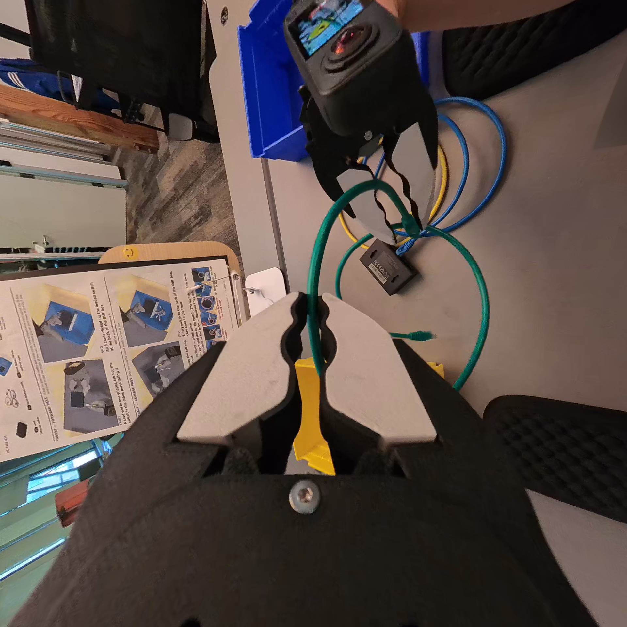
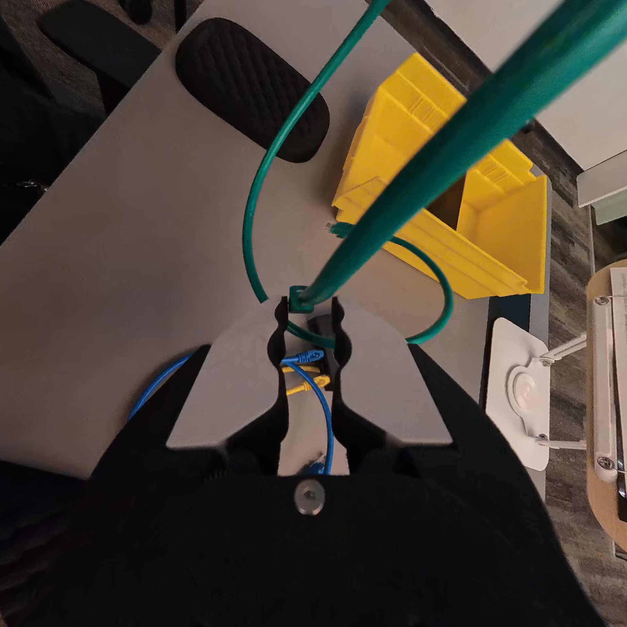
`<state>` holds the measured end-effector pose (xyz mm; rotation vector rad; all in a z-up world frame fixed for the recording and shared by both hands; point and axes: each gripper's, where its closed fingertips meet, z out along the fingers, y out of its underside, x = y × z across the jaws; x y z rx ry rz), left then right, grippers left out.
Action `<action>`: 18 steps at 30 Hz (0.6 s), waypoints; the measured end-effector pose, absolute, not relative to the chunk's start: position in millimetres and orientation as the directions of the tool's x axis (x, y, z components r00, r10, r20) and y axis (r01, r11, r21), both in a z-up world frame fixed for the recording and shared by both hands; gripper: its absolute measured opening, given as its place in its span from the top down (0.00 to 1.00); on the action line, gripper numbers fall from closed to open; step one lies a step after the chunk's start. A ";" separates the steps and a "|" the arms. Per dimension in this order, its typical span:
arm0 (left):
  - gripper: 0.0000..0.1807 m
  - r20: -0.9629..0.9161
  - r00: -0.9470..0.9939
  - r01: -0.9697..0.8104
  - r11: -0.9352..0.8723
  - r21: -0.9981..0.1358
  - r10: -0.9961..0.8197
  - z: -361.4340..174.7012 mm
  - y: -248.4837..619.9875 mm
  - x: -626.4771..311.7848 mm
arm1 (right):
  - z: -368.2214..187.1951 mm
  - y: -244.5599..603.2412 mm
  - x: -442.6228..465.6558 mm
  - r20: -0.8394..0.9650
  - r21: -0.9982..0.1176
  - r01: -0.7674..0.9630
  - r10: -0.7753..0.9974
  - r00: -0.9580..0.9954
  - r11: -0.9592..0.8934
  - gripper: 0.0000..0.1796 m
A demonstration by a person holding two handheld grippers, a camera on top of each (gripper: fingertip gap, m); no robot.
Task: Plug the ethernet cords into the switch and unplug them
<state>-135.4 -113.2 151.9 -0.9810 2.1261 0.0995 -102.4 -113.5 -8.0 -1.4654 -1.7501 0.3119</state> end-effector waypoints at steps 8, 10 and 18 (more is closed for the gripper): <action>0.97 -0.665 -0.407 -0.678 0.695 -0.238 -0.626 146.8 -114.7 -133.8 | -8.7 -115.2 -105.7 0.425 -0.615 0.733 0.905 -0.003 0.290 0.93; 0.97 -0.673 -0.379 -0.674 0.688 -0.269 -0.635 152.7 -118.5 -126.9 | -2.9 -104.6 -106.0 0.462 -0.629 0.717 0.886 0.033 0.301 0.93; 0.72 -0.554 -0.390 -0.608 0.657 -0.446 -0.736 190.5 -199.6 -63.0 | 78.3 -68.1 -99.5 0.777 -0.629 0.479 0.516 0.361 0.612 0.93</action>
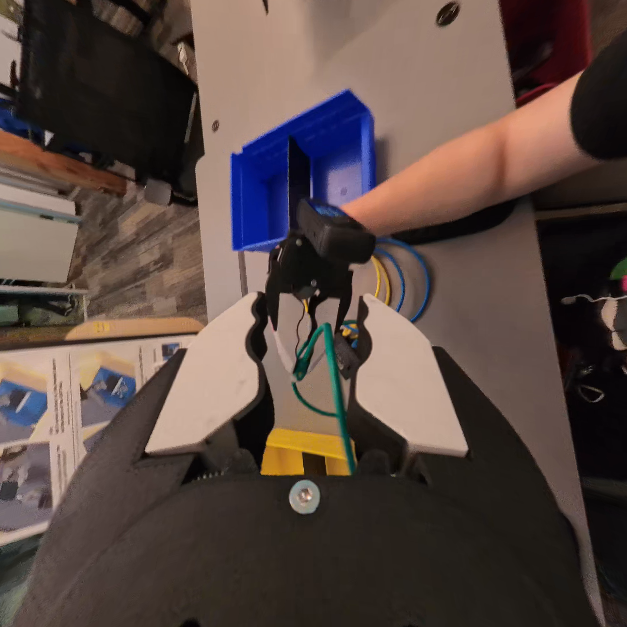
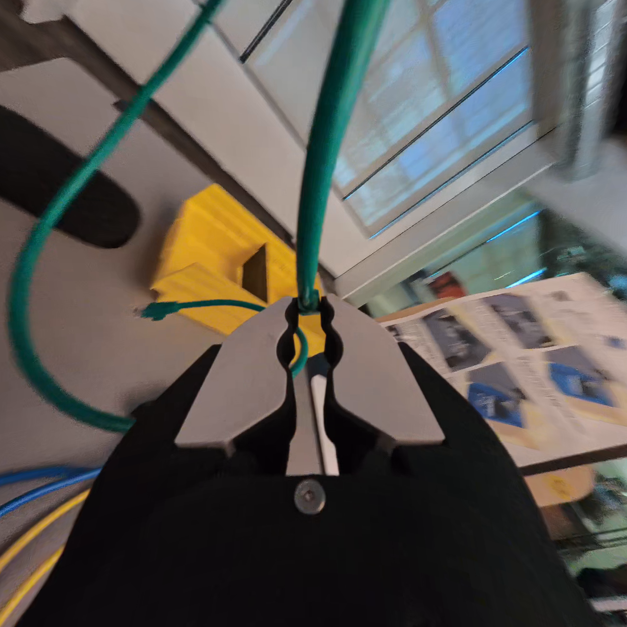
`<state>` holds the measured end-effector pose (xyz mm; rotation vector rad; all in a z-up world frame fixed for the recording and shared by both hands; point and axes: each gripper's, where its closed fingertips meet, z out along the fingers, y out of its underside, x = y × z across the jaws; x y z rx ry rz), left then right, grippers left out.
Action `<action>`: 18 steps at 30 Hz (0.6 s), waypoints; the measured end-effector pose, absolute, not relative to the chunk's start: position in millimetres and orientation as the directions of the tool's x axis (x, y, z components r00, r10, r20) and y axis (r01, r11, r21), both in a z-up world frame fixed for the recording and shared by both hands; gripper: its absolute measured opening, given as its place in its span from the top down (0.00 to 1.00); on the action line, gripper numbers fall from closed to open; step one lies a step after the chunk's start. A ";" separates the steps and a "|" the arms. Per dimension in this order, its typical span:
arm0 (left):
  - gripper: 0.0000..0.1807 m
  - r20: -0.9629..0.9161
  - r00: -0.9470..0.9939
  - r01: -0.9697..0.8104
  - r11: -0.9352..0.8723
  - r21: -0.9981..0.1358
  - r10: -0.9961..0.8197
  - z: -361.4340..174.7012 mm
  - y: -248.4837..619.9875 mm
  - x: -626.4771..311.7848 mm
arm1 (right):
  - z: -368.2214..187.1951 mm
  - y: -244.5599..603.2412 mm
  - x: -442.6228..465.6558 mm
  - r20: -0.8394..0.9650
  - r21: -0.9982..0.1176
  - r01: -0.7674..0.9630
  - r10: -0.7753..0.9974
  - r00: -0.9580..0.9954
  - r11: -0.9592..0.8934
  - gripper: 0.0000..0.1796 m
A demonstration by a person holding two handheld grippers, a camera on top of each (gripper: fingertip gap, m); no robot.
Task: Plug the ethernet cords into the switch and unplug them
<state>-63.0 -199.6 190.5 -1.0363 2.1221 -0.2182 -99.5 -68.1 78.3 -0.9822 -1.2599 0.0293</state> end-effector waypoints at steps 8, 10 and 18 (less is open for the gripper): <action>0.67 -0.517 -0.205 -0.516 0.540 -0.664 -0.831 248.2 -167.9 -66.8 | 140.5 -90.2 -70.7 0.790 -0.470 0.413 0.164 0.591 0.780 0.93; 0.66 -0.484 -0.139 -0.507 0.482 -0.715 -0.864 236.4 -137.7 -81.1 | 153.7 -103.8 -70.5 0.753 -0.479 0.328 0.189 0.630 0.814 0.93; 0.78 -0.464 0.018 -0.034 0.464 -0.885 -0.885 190.1 -113.0 -101.2 | 186.9 -138.0 -74.1 0.464 -0.673 -0.255 0.665 0.586 0.694 0.93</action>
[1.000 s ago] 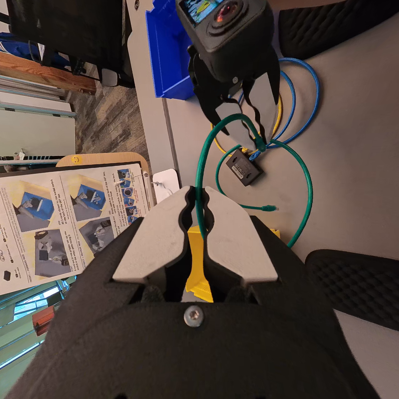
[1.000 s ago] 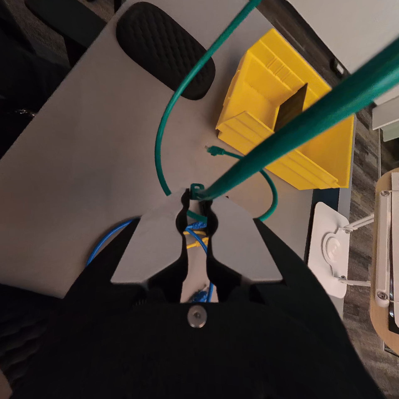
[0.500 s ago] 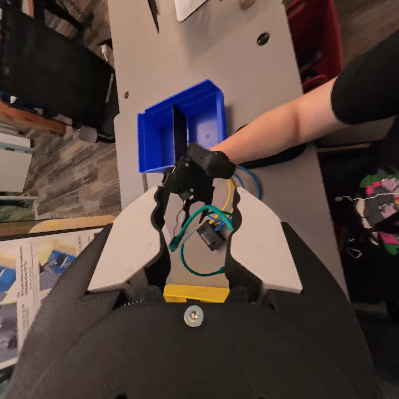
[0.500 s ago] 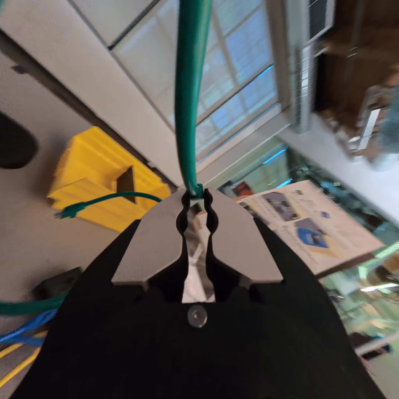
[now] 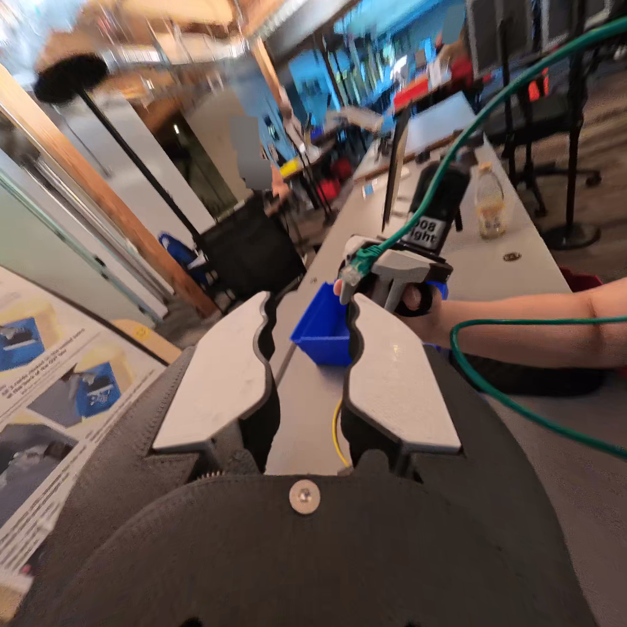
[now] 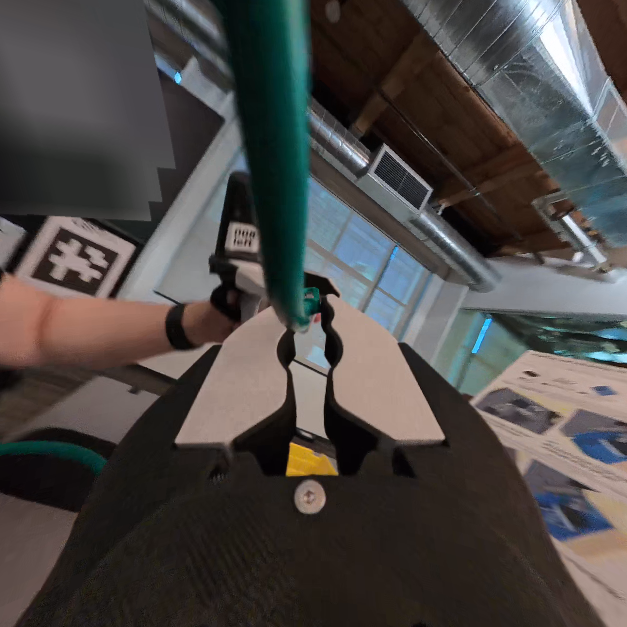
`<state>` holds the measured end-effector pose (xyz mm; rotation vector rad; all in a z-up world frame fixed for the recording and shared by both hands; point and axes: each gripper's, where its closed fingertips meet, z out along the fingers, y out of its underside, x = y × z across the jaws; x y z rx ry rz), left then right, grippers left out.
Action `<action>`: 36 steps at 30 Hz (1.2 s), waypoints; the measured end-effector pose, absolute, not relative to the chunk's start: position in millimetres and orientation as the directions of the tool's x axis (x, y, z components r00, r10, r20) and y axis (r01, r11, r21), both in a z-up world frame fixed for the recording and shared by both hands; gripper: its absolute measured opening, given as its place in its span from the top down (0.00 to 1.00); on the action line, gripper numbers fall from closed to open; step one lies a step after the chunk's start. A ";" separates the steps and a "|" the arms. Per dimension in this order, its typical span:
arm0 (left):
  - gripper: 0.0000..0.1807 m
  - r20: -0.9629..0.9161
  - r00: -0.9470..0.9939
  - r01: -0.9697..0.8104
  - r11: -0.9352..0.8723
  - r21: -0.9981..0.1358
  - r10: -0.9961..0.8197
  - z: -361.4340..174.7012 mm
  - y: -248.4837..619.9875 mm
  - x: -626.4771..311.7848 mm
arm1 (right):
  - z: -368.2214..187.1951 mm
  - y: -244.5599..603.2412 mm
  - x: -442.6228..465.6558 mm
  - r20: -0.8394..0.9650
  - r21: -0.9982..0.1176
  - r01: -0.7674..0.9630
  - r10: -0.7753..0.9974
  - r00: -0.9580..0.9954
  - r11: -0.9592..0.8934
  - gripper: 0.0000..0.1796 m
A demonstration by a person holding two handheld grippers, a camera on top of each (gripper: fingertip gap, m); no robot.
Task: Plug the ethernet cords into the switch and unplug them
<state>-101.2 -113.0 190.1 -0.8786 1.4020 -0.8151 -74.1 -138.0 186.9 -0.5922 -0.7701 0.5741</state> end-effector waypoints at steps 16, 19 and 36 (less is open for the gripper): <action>0.92 -0.348 -0.170 0.189 0.316 -0.930 -0.922 163.3 -130.3 -83.9 | 172.0 -130.3 -87.7 0.390 -0.784 -0.320 0.824 0.412 0.531 0.93; 0.93 -0.355 -0.186 0.182 0.323 -0.929 -0.916 154.1 -125.0 -88.8 | 163.2 -125.7 -92.1 0.373 -0.814 -0.311 0.852 0.366 0.490 0.93; 0.94 -0.241 -0.213 0.088 0.227 -0.970 -0.947 126.1 -90.3 -96.9 | 133.7 -93.5 -83.2 0.510 -0.843 0.110 0.717 0.475 0.527 0.90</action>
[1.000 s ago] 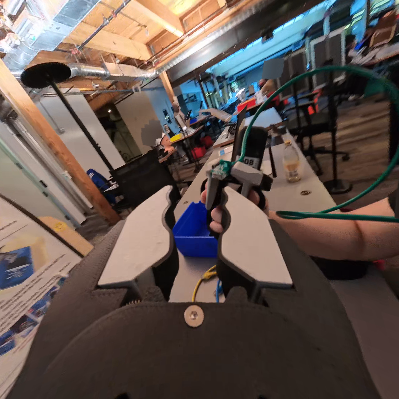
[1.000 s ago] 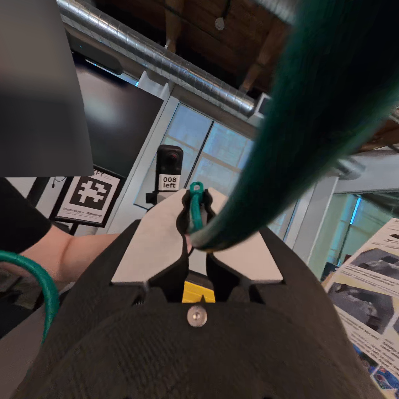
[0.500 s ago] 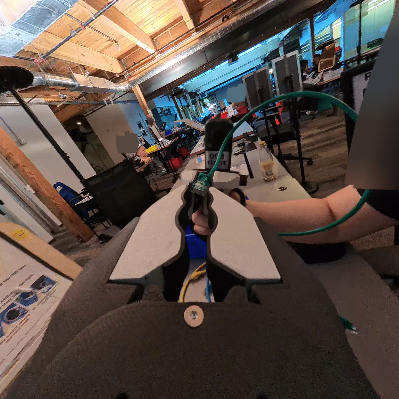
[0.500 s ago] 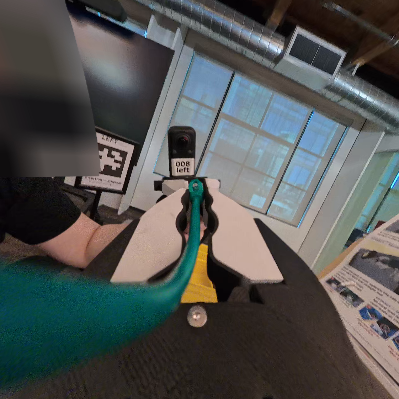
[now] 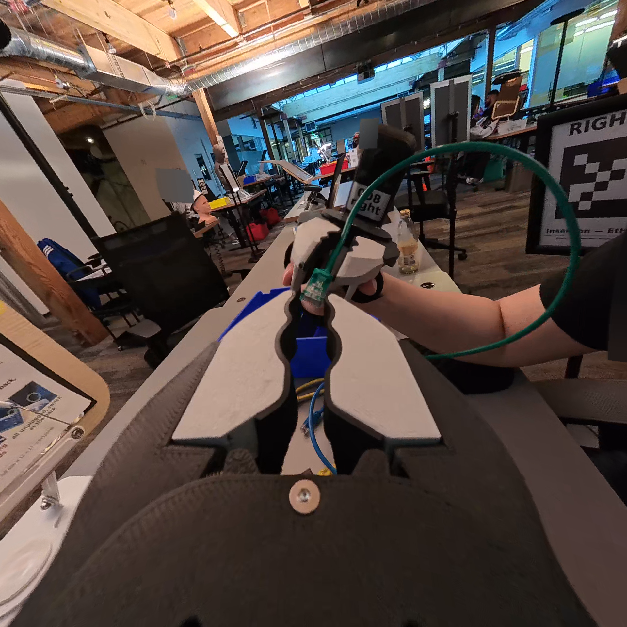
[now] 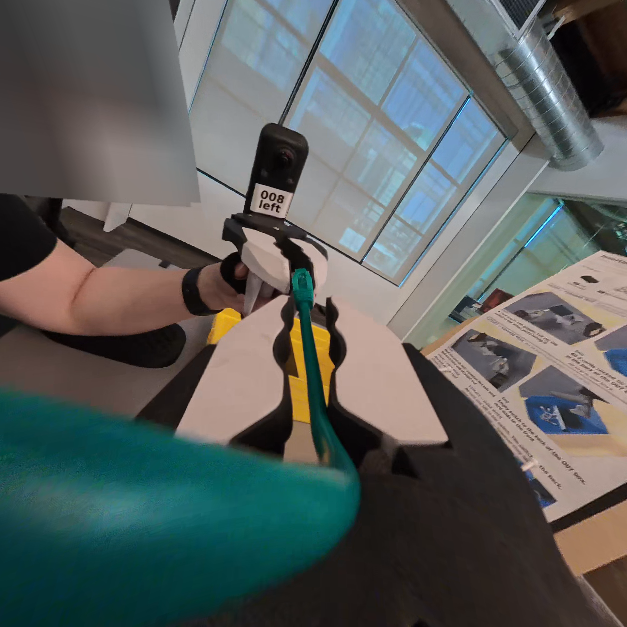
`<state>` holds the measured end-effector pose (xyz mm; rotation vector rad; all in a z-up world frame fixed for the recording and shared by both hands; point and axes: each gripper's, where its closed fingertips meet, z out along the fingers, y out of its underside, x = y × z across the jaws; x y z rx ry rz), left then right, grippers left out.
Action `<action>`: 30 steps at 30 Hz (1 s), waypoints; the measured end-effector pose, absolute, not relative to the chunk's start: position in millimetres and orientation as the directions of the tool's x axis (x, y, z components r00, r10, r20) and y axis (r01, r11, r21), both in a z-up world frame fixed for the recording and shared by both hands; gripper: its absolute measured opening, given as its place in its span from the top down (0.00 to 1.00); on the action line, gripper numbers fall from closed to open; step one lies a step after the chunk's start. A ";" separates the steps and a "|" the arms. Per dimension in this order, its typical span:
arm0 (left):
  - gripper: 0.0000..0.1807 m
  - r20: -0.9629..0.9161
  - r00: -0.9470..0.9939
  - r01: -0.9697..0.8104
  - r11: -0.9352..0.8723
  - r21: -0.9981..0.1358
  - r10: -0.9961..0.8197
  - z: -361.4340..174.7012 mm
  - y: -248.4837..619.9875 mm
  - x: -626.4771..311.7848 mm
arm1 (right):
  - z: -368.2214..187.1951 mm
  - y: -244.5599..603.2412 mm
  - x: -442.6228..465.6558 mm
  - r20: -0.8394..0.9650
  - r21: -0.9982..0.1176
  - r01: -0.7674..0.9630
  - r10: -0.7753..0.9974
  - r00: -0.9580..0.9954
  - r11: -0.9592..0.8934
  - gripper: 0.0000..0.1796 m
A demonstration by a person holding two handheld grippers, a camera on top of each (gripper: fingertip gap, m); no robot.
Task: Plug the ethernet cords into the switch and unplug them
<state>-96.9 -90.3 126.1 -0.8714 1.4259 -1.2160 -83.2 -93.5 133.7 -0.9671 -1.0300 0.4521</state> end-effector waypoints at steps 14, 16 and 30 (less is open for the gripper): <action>1.00 -0.210 -0.198 0.051 0.204 -0.978 -0.958 115.4 -87.0 -87.9 | 122.5 -90.9 -87.9 0.539 -0.834 0.168 0.712 0.450 0.525 0.95; 1.00 -0.209 -0.189 0.045 0.205 -0.978 -0.959 114.0 -85.0 -87.4 | 121.4 -90.2 -87.0 0.512 -0.854 0.167 0.735 0.445 0.494 0.95; 0.90 -0.182 -0.270 0.072 0.169 -0.983 -0.945 115.1 -97.1 -91.2 | 113.8 -90.1 -93.1 0.384 -0.922 0.110 0.838 0.387 0.372 0.96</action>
